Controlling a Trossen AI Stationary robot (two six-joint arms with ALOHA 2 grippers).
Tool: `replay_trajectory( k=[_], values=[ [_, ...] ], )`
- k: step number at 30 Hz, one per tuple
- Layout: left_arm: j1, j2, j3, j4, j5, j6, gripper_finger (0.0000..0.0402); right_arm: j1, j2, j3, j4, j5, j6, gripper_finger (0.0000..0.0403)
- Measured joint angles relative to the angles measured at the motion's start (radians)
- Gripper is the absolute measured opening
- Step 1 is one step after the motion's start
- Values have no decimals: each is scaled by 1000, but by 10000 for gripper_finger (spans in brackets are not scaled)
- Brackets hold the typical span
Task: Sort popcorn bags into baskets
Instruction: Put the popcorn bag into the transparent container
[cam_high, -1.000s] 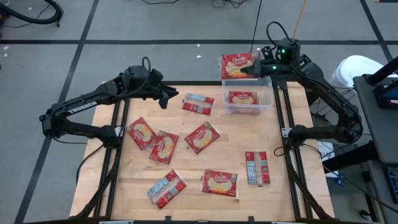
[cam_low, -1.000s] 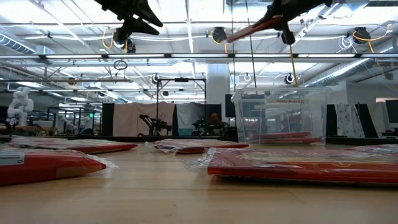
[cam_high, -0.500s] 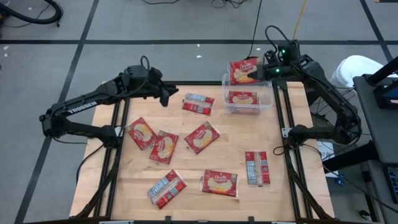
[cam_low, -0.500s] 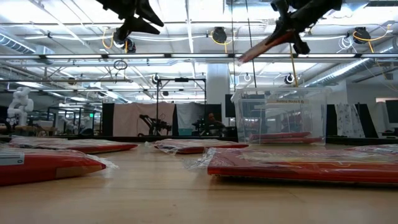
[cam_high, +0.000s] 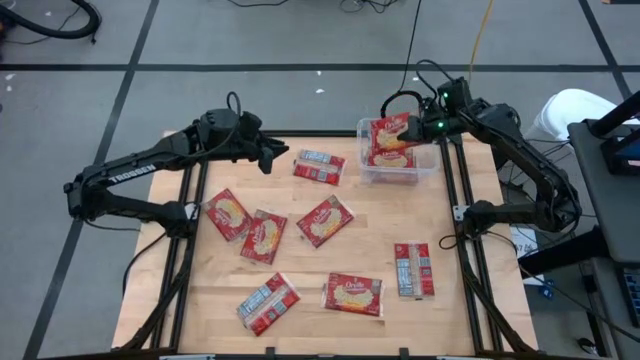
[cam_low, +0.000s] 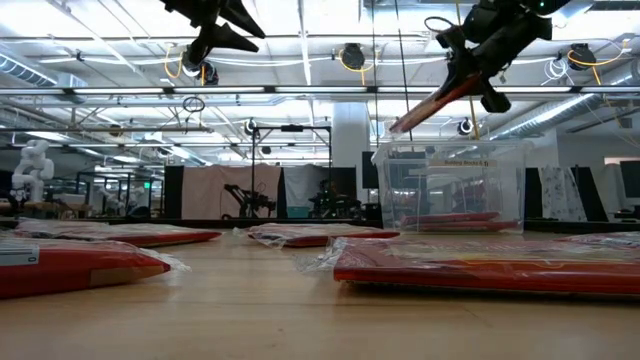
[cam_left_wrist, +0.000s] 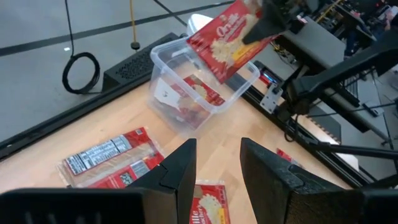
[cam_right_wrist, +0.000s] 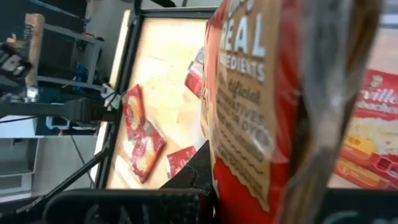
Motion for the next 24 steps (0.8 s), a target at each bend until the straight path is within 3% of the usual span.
replay_trajectory(
  k=[7,17,24],
  values=[
    [-27,0,0,0,-28,-2,129,0,0,-106,63,28,40,24],
    [-44,0,0,0,-66,-2,129,0,0,-306,391,35,213,24],
    [-44,0,0,-2,-66,-1,129,0,0,-351,396,104,219,24]
  ],
)
